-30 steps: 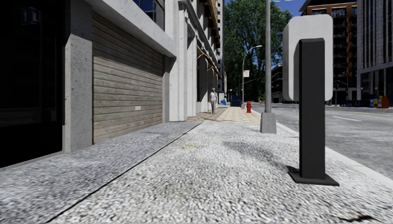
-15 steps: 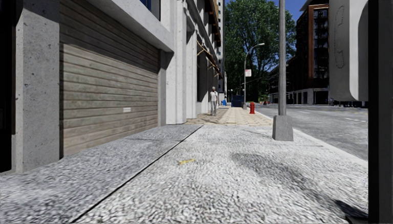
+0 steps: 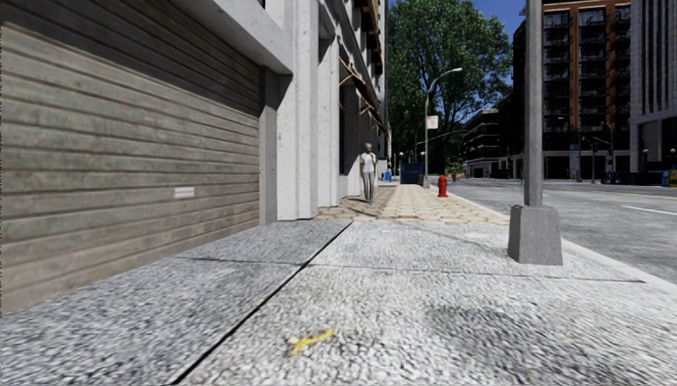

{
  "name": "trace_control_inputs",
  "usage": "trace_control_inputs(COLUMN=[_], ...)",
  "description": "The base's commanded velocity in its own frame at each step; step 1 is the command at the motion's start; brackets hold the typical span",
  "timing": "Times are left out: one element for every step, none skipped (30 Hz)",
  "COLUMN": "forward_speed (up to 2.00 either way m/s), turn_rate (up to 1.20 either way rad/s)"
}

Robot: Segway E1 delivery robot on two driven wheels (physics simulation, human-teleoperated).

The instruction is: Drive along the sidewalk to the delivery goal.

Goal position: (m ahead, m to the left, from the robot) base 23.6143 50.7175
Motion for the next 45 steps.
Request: trace_control_inputs(forward_speed=[2.00, 2.00, 2.00, 2.00, 2.00, 2.00, 2.00, 2.00, 2.00, 2.00, 2.00, 2.00, 2.00, 2.00, 2.00, 2.00, 2.00, 2.00, 2.00, 2.00, 2.00, 2.00, 2.00, 2.00, 2.00, 2.00, 2.00, 2.00, 2.00, 2.00, 2.00, 2.00, 2.00, 2.00, 2.00, 2.00, 2.00, 2.00, 2.00, 2.00, 2.00, 2.00, 2.00, 2.00, 2.00], turn_rate=[-0.04, -0.04, -0.05, -0.06, -0.06, -0.09, -0.13, -0.16, -0.16, -0.24, -0.28, -0.30, -0.30, -0.34, -0.44, -0.44, -0.47, -0.48, -0.48, -0.48, -0.50, -0.58, -0.60, -0.60, -0.61, -0.62, -0.62, -0.66, -0.66, -0.67, -0.67, -0.67, -0.67, -0.58, -0.58, -0.38, -0.13, 0.00, 0.00, 0.00, 0.00, 0.00, 0.00, 0.00, 0.00])
